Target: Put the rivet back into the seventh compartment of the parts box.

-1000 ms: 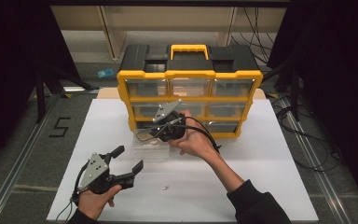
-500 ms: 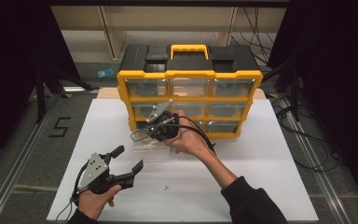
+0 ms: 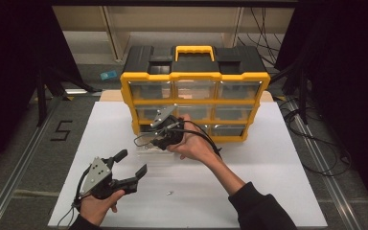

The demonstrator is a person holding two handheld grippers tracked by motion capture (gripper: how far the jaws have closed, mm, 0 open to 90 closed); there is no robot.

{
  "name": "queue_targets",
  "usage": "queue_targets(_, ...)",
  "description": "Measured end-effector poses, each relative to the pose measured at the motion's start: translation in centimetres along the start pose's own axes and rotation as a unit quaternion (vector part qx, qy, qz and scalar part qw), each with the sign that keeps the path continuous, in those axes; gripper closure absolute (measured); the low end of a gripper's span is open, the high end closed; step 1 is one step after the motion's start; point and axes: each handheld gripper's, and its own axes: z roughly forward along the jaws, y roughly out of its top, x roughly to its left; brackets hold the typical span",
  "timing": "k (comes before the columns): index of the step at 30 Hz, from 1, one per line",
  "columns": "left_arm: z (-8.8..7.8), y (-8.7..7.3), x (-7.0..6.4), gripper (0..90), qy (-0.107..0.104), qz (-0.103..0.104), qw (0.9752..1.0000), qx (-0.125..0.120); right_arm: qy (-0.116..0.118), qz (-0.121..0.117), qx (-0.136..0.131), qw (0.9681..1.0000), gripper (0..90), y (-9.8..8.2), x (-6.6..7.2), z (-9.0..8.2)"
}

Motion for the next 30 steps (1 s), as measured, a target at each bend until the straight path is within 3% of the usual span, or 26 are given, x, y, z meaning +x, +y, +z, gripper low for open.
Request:
queue_targets(6,-0.1,0.0,0.0,15.8,0.003,0.002,1.0000,0.002,0.017,-0.036,-0.015,0.9991,44.5,-0.9,2.2,-1.7)
queue_targets(11,-0.1,0.0,0.0,15.8,0.002,-0.001,1.0000,0.001,0.035,-0.067,-0.017,0.9970,40.8,-3.1,4.1,-3.4)
queue_targets(12,0.0,0.0,-0.1,15.8,0.000,-0.004,1.0000,0.000,0.044,-0.066,-0.013,0.9968,40.5,-3.5,4.3,-3.6)
queue_targets(14,0.0,0.0,-0.1,15.8,0.003,0.001,1.0000,0.002,0.038,-0.070,0.011,0.9967,38.2,-4.3,4.5,-3.6)
queue_targets(16,0.0,0.0,-0.2,15.8,0.000,-0.008,1.0000,0.002,0.046,-0.064,0.015,0.9967,38.2,-4.9,4.7,-3.6)
queue_targets(17,0.0,0.0,-0.1,15.8,0.002,-0.003,1.0000,0.001,0.052,-0.065,0.018,0.9964,37.4,-5.2,4.8,-3.4)
queue_targets(22,0.0,0.0,-0.1,15.8,0.003,-0.005,1.0000,-0.002,0.064,-0.072,0.056,0.9938,35.4,-6.8,5.5,-2.1)
queue_targets(25,0.0,0.0,-0.1,15.8,0.002,-0.004,1.0000,-0.002,0.079,-0.082,0.087,0.9896,36.4,-7.4,6.1,-1.0)
queue_targets(30,0.0,0.0,-0.1,15.8,0.002,-0.004,1.0000,-0.001,0.093,-0.089,0.091,0.9874,38.2,-7.6,6.8,-0.1)
